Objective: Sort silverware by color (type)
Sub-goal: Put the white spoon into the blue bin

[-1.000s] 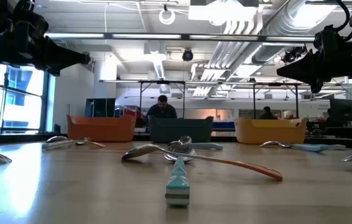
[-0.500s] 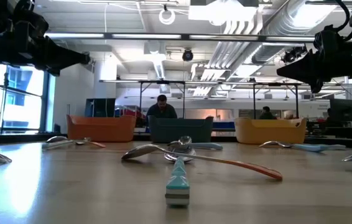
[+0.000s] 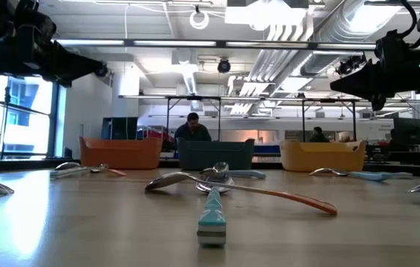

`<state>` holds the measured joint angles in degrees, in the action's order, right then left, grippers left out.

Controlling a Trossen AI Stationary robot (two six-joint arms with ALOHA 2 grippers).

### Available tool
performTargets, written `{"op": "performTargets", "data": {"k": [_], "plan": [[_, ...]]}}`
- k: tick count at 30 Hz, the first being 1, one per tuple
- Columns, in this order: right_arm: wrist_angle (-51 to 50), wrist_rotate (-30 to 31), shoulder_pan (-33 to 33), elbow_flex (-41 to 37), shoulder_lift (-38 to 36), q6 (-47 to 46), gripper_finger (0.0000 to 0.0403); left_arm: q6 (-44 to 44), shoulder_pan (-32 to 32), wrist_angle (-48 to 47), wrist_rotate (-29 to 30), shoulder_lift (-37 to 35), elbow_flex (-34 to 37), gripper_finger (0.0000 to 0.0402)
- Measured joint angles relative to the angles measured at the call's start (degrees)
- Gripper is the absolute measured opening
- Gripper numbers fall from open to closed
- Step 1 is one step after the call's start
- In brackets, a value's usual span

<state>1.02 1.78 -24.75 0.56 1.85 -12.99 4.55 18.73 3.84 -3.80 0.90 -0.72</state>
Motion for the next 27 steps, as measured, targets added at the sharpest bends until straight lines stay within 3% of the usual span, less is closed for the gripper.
{"op": "performTargets", "data": {"k": [5,12,20,27], "plan": [[2.71,4.74,-0.03,0.0,0.0,0.0,0.0,0.31,0.0,0.37,0.01,0.01,-0.02,0.0003],[7.98,4.62,-0.05,0.0,0.02,3.07,0.0,0.65,0.0,0.37,0.01,0.01,-0.02,0.0003],[21.44,-1.52,0.02,0.22,0.52,0.9,0.0,-1.02,0.0,1.57,0.51,0.01,-0.02,0.0003],[25.88,-0.03,0.04,2.33,7.7,5.78,0.0,-4.38,0.02,0.02,0.58,0.01,-0.02,0.0003]]}}
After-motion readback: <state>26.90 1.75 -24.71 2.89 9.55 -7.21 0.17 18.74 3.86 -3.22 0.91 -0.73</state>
